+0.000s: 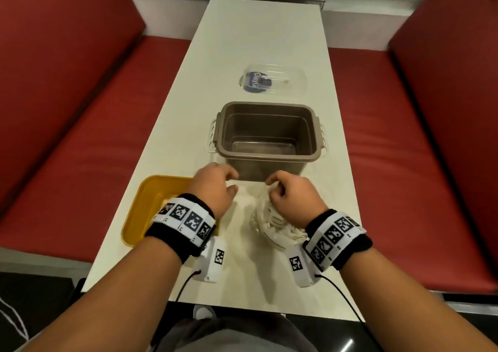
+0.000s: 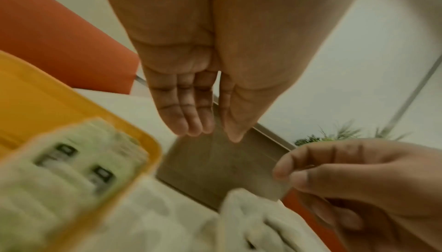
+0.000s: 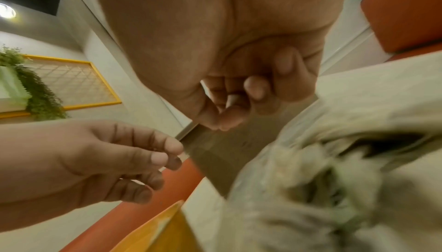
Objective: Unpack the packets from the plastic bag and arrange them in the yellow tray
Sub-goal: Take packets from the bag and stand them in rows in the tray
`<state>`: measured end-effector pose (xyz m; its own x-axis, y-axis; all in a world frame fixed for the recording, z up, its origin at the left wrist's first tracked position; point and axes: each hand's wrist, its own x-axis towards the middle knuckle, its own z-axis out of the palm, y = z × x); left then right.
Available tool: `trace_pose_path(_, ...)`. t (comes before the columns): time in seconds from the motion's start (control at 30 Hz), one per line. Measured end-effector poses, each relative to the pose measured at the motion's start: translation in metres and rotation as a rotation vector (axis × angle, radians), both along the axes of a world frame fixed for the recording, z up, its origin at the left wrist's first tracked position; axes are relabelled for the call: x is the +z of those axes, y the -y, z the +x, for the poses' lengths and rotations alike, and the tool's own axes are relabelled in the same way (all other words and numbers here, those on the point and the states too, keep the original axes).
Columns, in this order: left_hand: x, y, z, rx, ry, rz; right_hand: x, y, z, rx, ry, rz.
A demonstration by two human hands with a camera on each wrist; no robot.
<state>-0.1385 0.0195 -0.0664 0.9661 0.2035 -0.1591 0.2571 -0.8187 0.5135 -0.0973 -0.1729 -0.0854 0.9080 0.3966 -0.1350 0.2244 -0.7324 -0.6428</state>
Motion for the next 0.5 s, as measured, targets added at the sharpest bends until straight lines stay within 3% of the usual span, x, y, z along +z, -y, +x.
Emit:
trace_pose_path(0.1,-0.014,0.041,0.014,-0.117,-0.096,0.000,-0.005,0.036,0.015,-0.055,0.052,-0.177)
trace_pose_path(0.2,-0.036,0.070,0.024,-0.154,-0.270,0.002,-0.020,0.064,0.026,-0.030,-0.026,-0.365)
trace_pose_path(0.33,-0.052,0.081,0.029,-0.151,-0.382,-0.018,-0.025,0.079,0.031,0.081,-0.186,-0.281)
trace_pose_path(0.5,-0.043,0.090,0.033,-0.170,-0.308,-0.142,-0.027,0.088,0.037,0.113,-0.165,-0.235)
